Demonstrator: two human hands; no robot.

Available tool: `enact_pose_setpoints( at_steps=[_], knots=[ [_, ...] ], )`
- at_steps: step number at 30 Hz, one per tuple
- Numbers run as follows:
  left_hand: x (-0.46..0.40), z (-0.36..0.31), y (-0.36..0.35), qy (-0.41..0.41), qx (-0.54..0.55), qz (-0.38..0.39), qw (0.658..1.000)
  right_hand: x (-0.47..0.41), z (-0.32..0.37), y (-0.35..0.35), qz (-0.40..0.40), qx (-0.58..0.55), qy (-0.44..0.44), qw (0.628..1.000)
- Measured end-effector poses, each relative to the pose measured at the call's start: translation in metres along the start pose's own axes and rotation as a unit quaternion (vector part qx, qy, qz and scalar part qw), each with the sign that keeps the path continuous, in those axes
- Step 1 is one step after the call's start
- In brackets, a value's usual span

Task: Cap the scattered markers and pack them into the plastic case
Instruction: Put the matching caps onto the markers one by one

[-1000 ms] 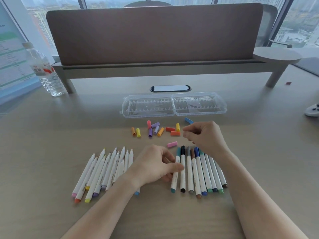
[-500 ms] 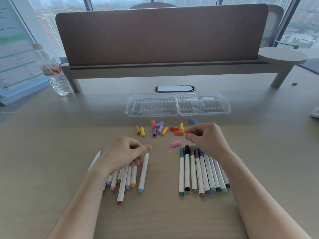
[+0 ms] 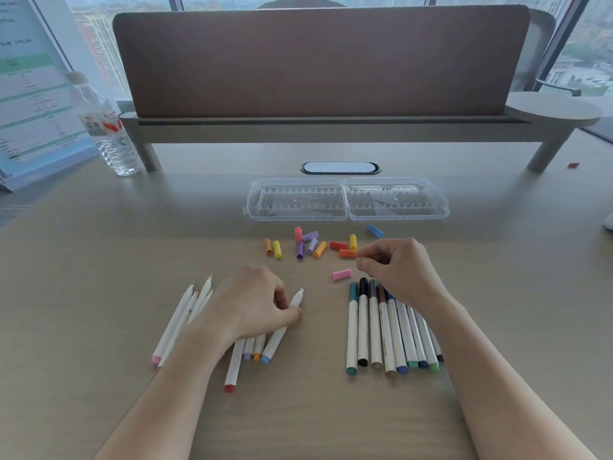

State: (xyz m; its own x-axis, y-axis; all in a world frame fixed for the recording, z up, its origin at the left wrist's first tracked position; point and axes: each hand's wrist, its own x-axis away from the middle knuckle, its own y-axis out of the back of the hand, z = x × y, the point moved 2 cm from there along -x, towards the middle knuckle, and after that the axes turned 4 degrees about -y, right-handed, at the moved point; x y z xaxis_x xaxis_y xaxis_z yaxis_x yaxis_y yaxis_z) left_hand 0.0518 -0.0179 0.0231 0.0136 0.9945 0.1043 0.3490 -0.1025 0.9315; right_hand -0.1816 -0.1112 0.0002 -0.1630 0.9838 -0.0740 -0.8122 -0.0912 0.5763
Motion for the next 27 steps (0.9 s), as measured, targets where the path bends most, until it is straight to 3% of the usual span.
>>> enact_pose_setpoints(
  at_steps=[8, 16, 23, 27],
  knots=[
    [-0.003, 0.000, -0.003, 0.010, 0.136, -0.089, 0.987, 0.000, 0.000, 0.000, -0.002, 0.001, -0.004, 1.000],
    [-0.007, 0.002, -0.003, 0.021, 0.313, -0.089, 0.945, 0.001, 0.002, -0.002, -0.001, 0.021, 0.004, 1.000],
    [-0.015, 0.004, -0.006, 0.024, 0.489, -0.064, 0.870, -0.021, -0.008, 0.021, -0.092, -0.042, -0.054, 0.993],
    [-0.018, 0.000, -0.011, 0.036, 0.545, -0.033, 0.837, -0.046, -0.012, 0.023, -0.102, 0.039, -0.077, 0.991]
  ],
)
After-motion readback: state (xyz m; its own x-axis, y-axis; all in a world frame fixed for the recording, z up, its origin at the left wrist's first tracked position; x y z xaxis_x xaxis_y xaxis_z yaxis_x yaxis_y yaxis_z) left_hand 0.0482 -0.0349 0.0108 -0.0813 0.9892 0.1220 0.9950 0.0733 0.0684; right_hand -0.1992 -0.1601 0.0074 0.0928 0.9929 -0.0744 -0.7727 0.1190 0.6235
